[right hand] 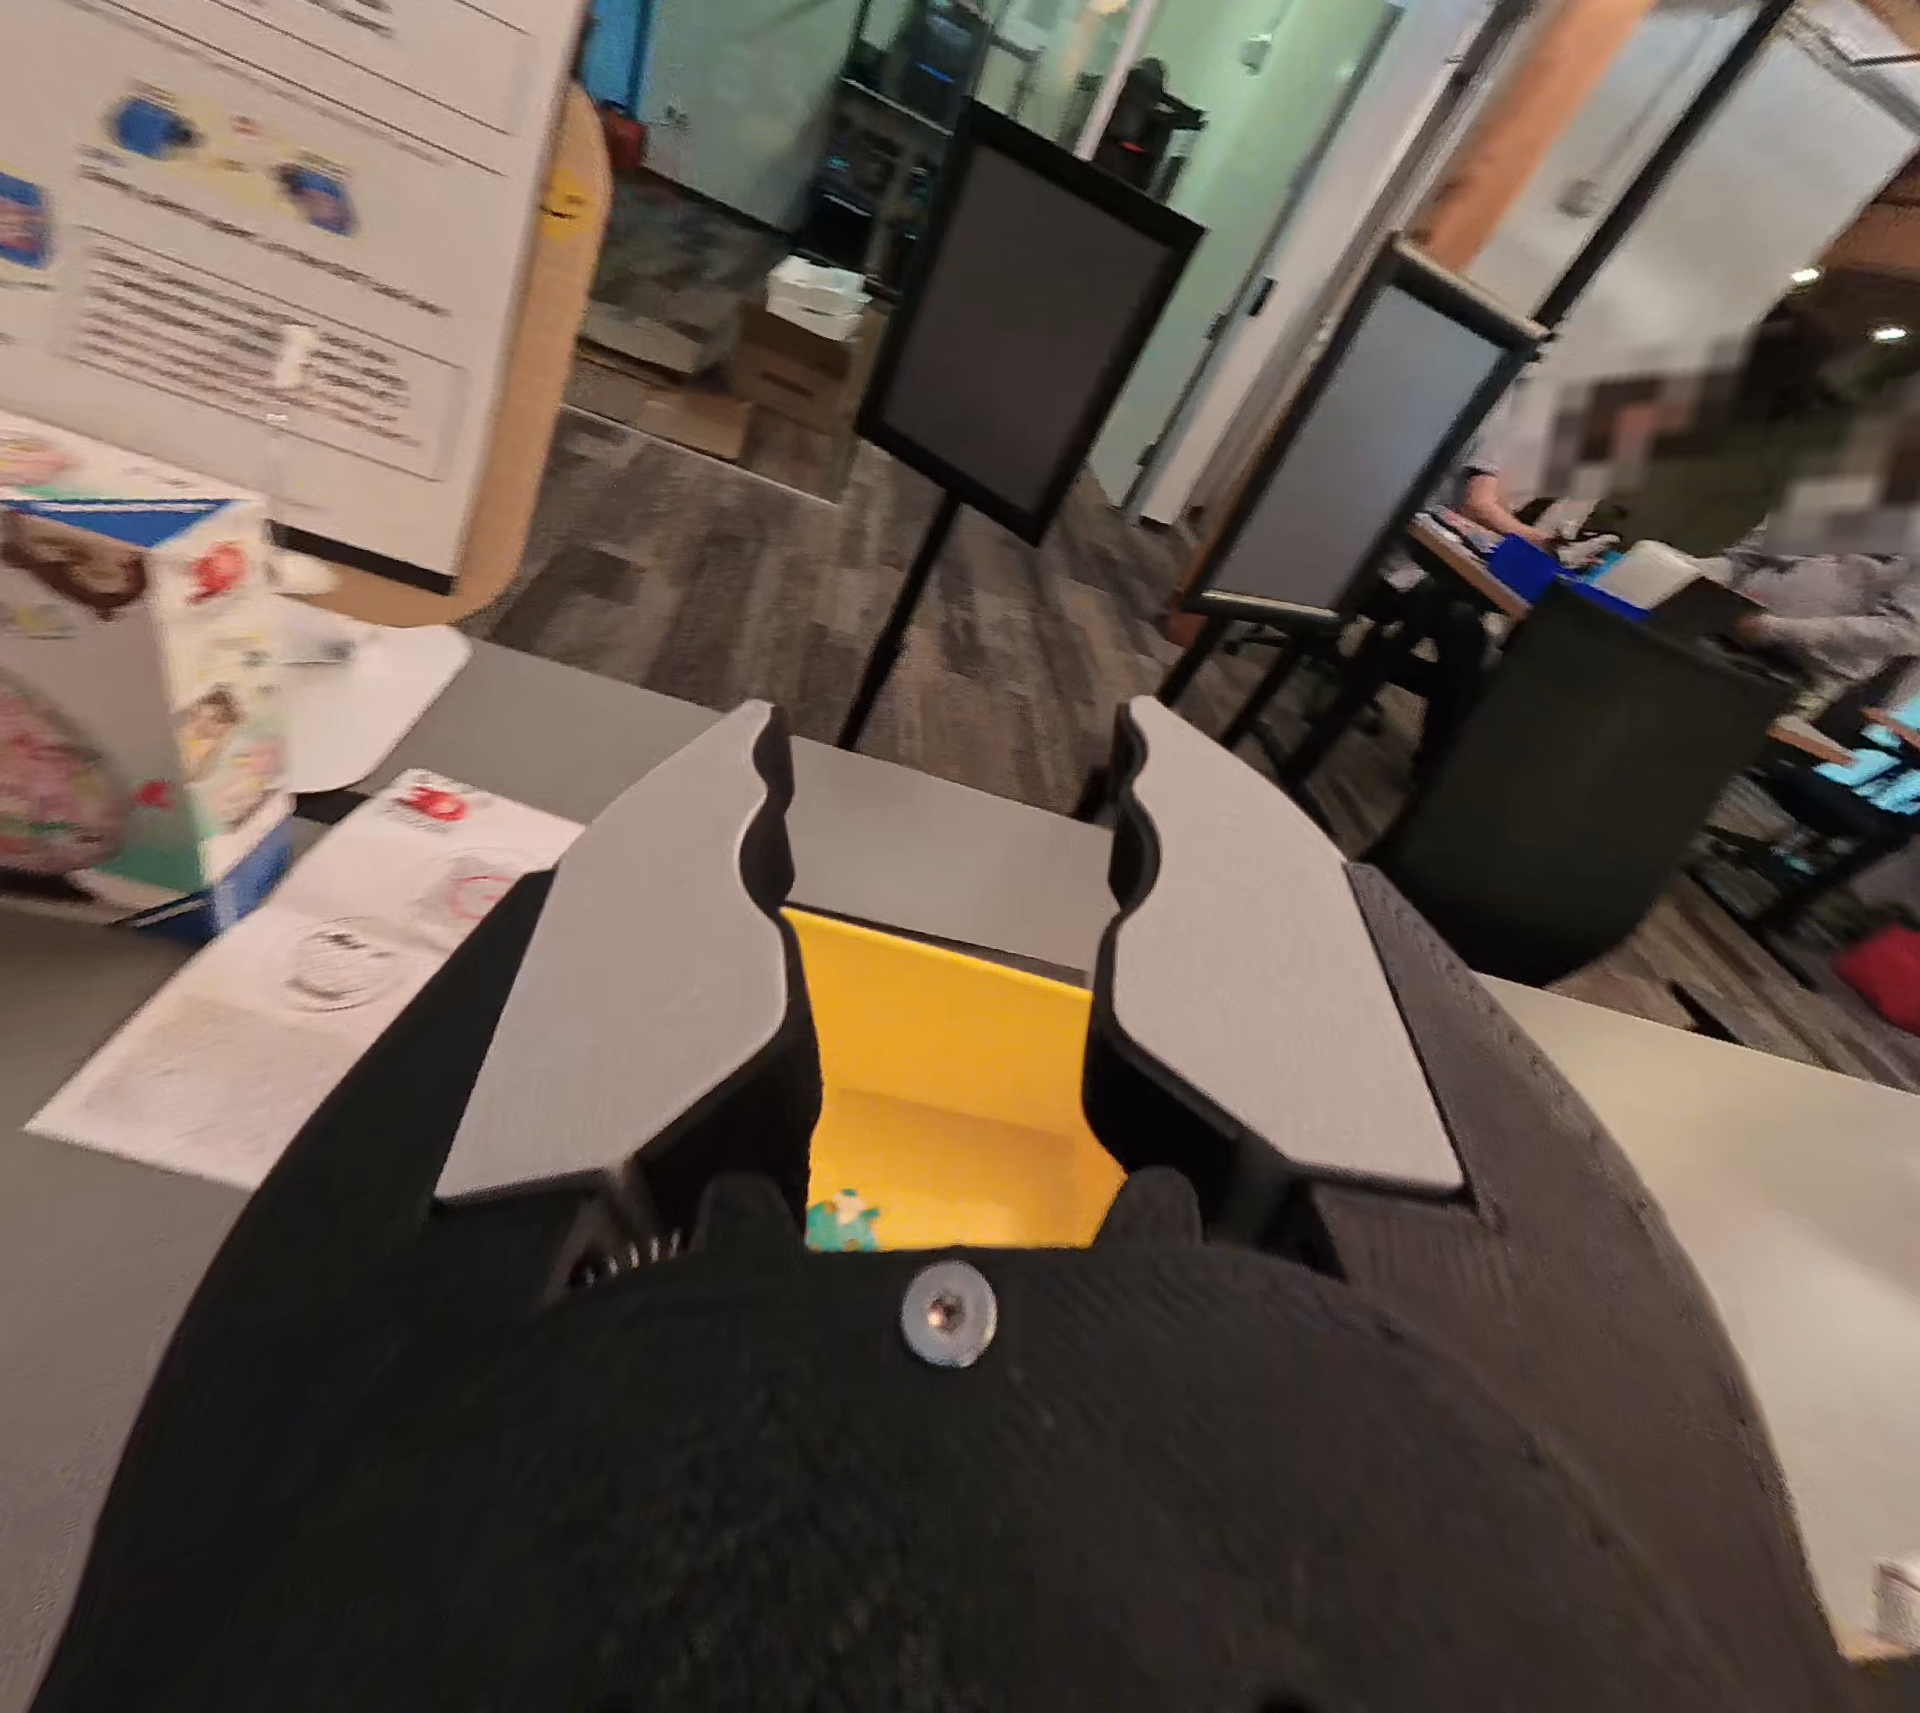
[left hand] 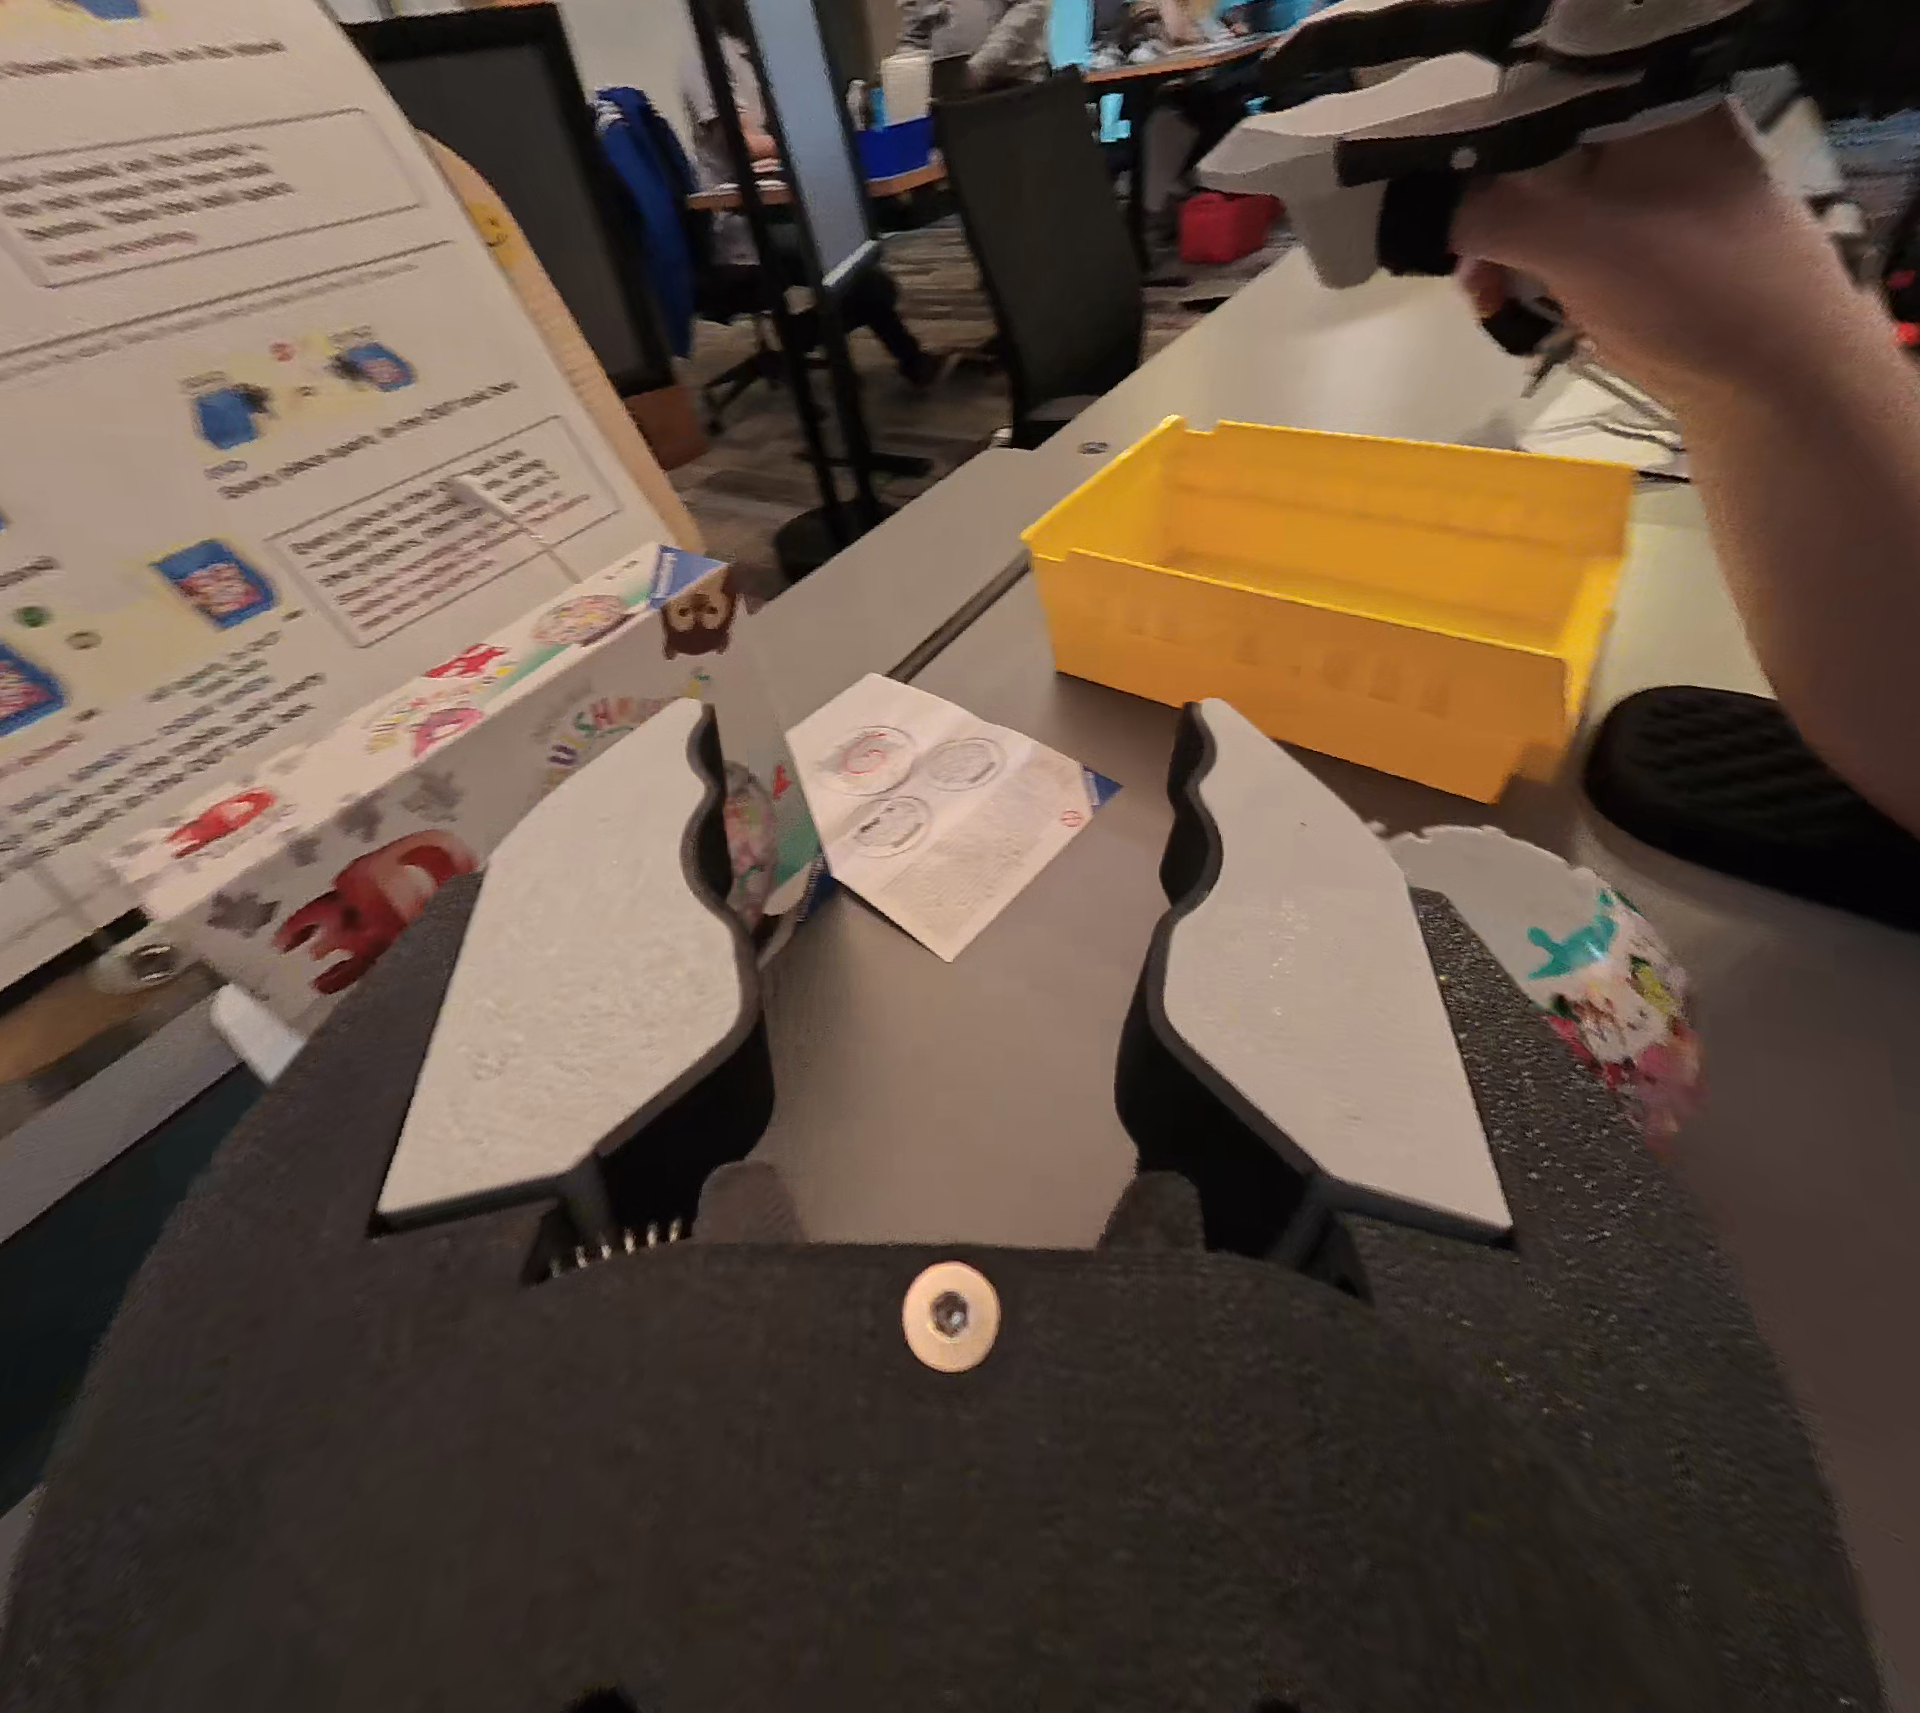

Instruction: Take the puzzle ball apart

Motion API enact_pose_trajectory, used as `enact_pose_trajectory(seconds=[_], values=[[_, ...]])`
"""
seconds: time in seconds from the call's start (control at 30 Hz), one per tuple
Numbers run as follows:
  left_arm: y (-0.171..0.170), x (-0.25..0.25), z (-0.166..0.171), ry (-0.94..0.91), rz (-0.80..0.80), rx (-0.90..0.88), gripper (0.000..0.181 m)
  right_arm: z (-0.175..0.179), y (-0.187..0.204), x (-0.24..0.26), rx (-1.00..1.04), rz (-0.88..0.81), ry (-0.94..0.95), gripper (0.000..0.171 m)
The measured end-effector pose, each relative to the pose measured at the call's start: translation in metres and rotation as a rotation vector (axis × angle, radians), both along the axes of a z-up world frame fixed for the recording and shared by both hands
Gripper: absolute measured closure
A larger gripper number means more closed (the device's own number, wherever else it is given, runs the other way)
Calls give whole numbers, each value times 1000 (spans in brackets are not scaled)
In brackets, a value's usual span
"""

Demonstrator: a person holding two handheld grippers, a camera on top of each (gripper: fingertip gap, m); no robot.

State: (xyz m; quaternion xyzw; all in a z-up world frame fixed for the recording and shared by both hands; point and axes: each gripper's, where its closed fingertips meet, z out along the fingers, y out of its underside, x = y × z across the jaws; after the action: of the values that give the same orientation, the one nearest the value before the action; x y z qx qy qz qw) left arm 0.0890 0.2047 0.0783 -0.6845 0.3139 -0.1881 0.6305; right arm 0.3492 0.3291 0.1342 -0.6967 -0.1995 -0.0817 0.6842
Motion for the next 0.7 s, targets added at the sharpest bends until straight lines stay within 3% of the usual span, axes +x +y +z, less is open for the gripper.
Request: enact_pose_trajectory(seconds=[0.07, 0.27, 0.7], values=[[2, -4, 5, 11, 59, 37, 99, 0, 5, 14, 22, -24, -45, 103], [9, -17, 7, 54, 184, 58, 99, -6, 20, 54, -1, -168, -32, 106], [18, -22, -4, 43, 213, 14, 100, -2, 25, 77, 26, -238, -5, 106]])
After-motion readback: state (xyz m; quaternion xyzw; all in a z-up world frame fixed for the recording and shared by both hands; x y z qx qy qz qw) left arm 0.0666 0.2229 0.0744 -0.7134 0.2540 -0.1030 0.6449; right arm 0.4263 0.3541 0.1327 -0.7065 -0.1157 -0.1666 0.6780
